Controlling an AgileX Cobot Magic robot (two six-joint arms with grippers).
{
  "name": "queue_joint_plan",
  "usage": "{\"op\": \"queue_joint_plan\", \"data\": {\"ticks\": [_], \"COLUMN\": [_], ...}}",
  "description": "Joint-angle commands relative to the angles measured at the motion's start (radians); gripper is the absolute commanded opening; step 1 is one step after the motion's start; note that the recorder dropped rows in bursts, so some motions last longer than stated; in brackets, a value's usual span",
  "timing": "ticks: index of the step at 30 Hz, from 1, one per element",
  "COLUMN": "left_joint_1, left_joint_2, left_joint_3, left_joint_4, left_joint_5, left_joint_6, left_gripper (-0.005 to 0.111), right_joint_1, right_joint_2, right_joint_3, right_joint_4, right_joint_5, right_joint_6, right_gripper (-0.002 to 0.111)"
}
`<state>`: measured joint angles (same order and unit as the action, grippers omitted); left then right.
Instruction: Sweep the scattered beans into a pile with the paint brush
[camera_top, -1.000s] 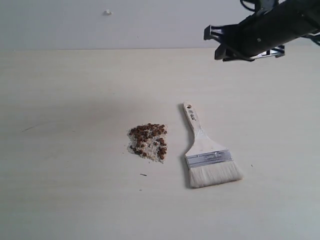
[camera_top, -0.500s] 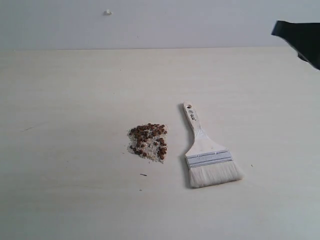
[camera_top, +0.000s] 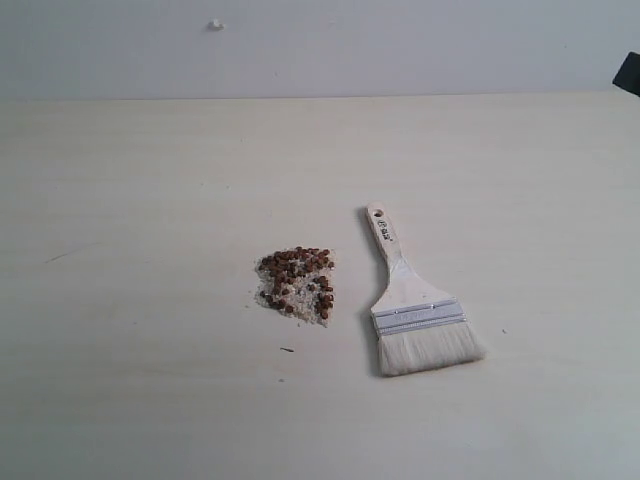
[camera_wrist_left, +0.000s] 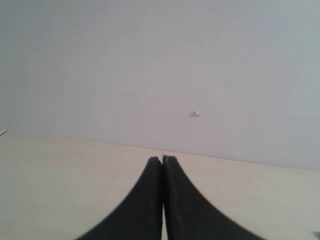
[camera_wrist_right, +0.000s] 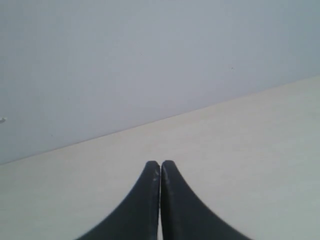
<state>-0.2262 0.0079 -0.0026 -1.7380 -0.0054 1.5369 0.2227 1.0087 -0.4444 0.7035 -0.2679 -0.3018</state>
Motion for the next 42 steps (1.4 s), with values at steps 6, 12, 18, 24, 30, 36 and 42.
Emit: {"op": "queue_joint_plan", "data": {"ticks": [6, 12, 18, 24, 30, 36, 42], "left_joint_1": [-0.005, -0.005, -0.005, -0.005, -0.005, -0.005, -0.005], "left_joint_2": [-0.003, -0.003, -0.003, -0.003, -0.003, -0.003, -0.003], "left_joint_3": [0.003, 0.003, 0.003, 0.003, 0.003, 0.003, 0.003], "left_joint_4": [-0.006, -0.006, -0.006, -0.006, -0.006, -0.006, -0.006], "left_joint_5": [-0.002, -0.002, -0.002, -0.002, -0.002, -0.002, -0.002], "left_joint_6": [0.000, 0.000, 0.000, 0.000, 0.000, 0.000, 0.000], "left_gripper": [0.000, 0.000, 0.000, 0.000, 0.000, 0.000, 0.000], "right_joint_1": [-0.002, -0.002, -0.002, -0.004, -0.008, -0.008, -0.030], "right_joint_2": [-0.006, -0.006, -0.078, -0.266, -0.470, -0.523, -0.528], "right_joint_3": [0.007, 0.007, 0.033, 0.117, 0.197, 0.228, 0.230], "right_joint_4": [-0.003, -0.007, -0.007, -0.005, -0.003, -0.007, -0.007], "right_joint_5": [-0.012, -0.011, 0.131, 0.145, 0.145, 0.147, 0.181], "right_joint_6": [-0.010, -0.046, -0.167, -0.184, -0.193, -0.230, -0.230], "right_gripper": [0.000, 0.000, 0.000, 0.000, 0.000, 0.000, 0.000]}}
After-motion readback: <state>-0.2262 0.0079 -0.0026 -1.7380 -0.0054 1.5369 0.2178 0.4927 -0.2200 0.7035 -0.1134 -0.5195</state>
